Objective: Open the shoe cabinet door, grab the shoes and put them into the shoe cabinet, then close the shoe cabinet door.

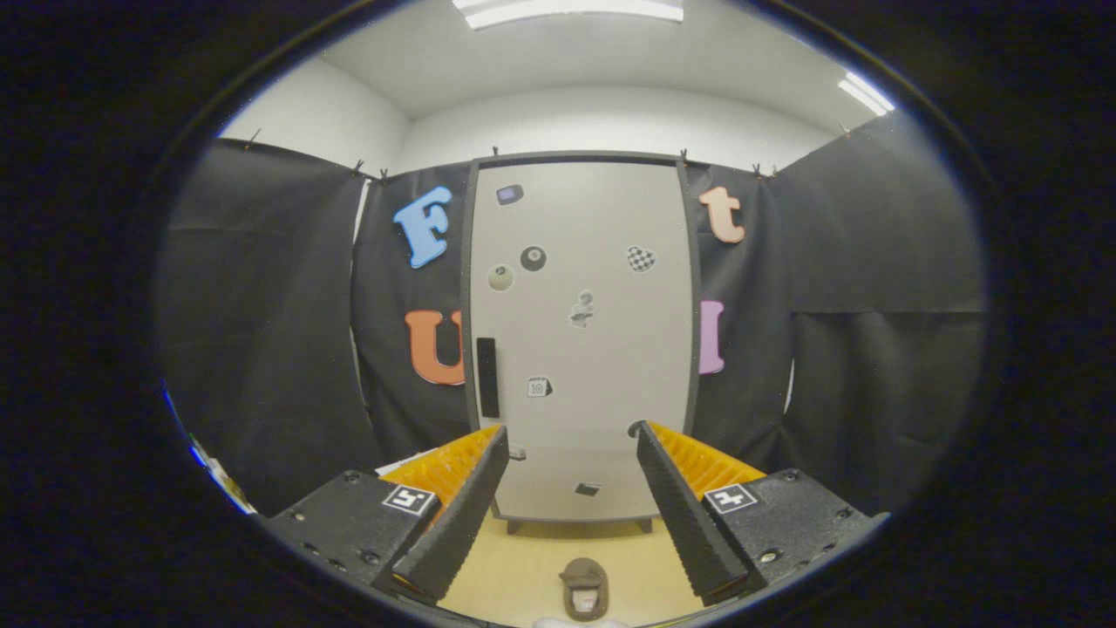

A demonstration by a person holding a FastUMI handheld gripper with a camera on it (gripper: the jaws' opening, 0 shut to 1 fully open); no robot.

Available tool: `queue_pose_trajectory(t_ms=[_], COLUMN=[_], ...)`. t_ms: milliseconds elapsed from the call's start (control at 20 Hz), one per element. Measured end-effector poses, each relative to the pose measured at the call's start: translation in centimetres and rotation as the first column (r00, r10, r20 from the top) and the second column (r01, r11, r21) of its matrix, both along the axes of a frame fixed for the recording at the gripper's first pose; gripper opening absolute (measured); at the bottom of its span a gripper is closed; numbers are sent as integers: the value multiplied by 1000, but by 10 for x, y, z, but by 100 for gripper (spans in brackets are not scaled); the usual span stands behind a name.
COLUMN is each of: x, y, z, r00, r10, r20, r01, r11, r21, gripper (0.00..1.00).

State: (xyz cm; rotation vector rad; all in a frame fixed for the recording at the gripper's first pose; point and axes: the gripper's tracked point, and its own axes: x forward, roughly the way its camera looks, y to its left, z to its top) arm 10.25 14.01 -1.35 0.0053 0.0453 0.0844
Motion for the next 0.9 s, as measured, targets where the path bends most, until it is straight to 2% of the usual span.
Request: queue_pose_trajectory(t_ms=[300, 600, 750, 900], x=[93, 190, 228, 251], y=[71, 110, 118, 119], z=[-9, -17, -26, -32], r00=[998, 997, 995, 994], r10=[62, 67, 54, 39], r20=[-15, -41, -80, -98], r01=[-62, -67, -53, -39], r11=[998, 998, 999, 999], r21=[5, -4, 11, 7], gripper=[97, 97, 94, 83])
